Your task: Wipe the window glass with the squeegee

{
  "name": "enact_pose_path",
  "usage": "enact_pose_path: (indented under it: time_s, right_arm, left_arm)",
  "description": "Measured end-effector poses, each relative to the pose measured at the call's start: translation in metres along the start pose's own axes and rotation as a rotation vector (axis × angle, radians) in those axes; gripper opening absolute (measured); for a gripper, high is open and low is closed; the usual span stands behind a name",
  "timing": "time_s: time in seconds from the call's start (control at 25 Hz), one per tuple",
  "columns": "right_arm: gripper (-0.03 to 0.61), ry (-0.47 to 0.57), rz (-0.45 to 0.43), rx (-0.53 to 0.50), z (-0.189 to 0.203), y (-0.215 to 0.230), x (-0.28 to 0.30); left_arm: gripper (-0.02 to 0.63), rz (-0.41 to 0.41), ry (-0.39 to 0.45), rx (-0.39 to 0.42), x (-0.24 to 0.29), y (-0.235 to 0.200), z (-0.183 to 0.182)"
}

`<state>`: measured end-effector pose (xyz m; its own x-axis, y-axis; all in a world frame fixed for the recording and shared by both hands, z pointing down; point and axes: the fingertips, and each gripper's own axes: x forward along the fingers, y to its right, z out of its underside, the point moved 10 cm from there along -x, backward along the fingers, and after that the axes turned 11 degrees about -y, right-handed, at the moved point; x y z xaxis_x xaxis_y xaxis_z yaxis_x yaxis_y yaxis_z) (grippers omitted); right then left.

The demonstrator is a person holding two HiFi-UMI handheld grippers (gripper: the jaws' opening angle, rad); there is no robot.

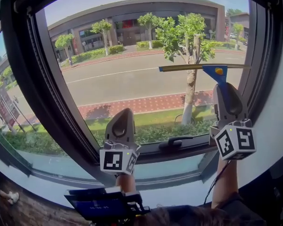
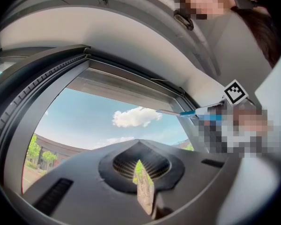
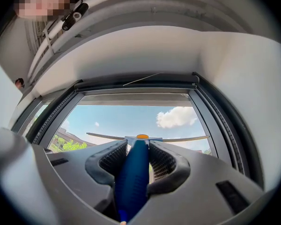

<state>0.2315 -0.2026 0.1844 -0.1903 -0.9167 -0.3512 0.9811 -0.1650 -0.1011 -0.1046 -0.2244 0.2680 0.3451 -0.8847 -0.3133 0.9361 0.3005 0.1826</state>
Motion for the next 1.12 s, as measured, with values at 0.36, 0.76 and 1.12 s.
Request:
enact_pose_path:
  time_s: [0.36,0.76,1.12]
  right_arm:
    - [0.143,0.089,-0.004,-0.029,-0.041,0.011,0.021]
    - [0.143,0.185,-0.023,0.001,-0.078,0.032,0.044]
    - [0.143,0.255,-0.023,-0.020,-0.104,0.041,0.060]
  left_arm:
    - [0.002,0.008,0.001,0.005,0.002,-0.002,0.001]
    - [0.002,0.026,0.007,0.010,0.010,0.003,0.001]
    - [0.002,0.018,0.000,-0.005,0.011,0.002,0.000]
